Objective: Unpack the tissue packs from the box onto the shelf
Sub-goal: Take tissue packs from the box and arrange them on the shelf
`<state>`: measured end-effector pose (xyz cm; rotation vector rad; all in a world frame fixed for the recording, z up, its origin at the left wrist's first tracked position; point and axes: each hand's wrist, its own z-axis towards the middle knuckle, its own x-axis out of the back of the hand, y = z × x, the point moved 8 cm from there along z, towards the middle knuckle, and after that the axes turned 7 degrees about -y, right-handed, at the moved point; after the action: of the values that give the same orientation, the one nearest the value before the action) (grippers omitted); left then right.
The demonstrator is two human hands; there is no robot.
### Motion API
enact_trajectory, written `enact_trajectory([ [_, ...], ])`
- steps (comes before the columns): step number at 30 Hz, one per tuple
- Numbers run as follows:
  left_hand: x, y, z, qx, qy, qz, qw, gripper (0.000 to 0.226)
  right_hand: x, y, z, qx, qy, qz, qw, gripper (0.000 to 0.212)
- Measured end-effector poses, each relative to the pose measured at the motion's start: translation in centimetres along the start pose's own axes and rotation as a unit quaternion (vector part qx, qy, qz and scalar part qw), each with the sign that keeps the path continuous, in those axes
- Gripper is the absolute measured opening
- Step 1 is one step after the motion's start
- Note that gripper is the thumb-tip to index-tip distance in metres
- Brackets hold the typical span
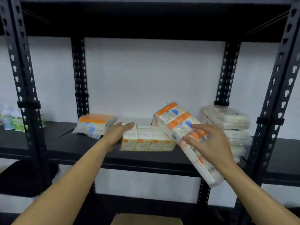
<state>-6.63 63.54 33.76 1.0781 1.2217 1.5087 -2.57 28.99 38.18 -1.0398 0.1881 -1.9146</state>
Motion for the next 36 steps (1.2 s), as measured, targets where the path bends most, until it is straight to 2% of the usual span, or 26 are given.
enact_trajectory([
  [3, -1.1, -1.0, 3.2, 0.035, -0.031, -0.029, 0.998, 0.065, -0.4, 1.3, 1.8, -0.02, 0.016, -0.028, 0.999, 0.057],
  [5, -2.0, -1.4, 4.6, 0.044, -0.023, -0.036, 0.998, 0.033, -0.7, 2.2, 2.8, -0.034, 0.019, -0.036, 0.999, 0.059],
  [7, -2.5, -2.5, 6.1, 0.057, -0.031, -0.027, 0.998, 0.019, -1.1, 3.0, 3.5, -0.042, 0.02, -0.046, 0.998, 0.06],
  [13, -2.3, -7.0, 9.0, 0.133, -0.028, -0.014, 0.991, 0.04, -2.5, 4.8, 4.9, -0.064, 0.011, -0.089, 0.994, 0.059],
  [22, -2.2, -8.7, 10.8, 0.131, -0.046, 0.009, 0.99, 0.038, -4.6, 6.0, 6.4, -0.088, -0.002, -0.074, 0.993, 0.063],
  [26, -1.5, -8.7, 11.4, 0.131, -0.042, 0.066, 0.988, 0.037, -5.1, 5.8, 6.7, -0.095, -0.01, -0.063, 0.993, 0.065],
  [29, -1.0, -6.5, 12.1, 0.079, 0.009, 0.173, 0.982, 0.03, -4.9, 5.4, 6.9, -0.093, -0.005, -0.059, 0.994, 0.065],
  [32, -2.1, -3.0, 12.2, 0.01, 0.061, 0.283, 0.957, 0.023, -4.3, 4.8, 7.3, -0.09, 0.004, -0.063, 0.994, 0.066],
  [34, -4.6, -0.7, 11.8, -0.037, 0.057, 0.294, 0.954, 0.02, -4.0, 4.2, 7.5, -0.087, 0.009, -0.069, 0.994, 0.066],
  [36, -7.9, 1.3, 10.9, -0.071, 0.034, 0.24, 0.967, 0.031, -3.7, 3.4, 7.8, -0.085, 0.017, -0.067, 0.994, 0.067],
])
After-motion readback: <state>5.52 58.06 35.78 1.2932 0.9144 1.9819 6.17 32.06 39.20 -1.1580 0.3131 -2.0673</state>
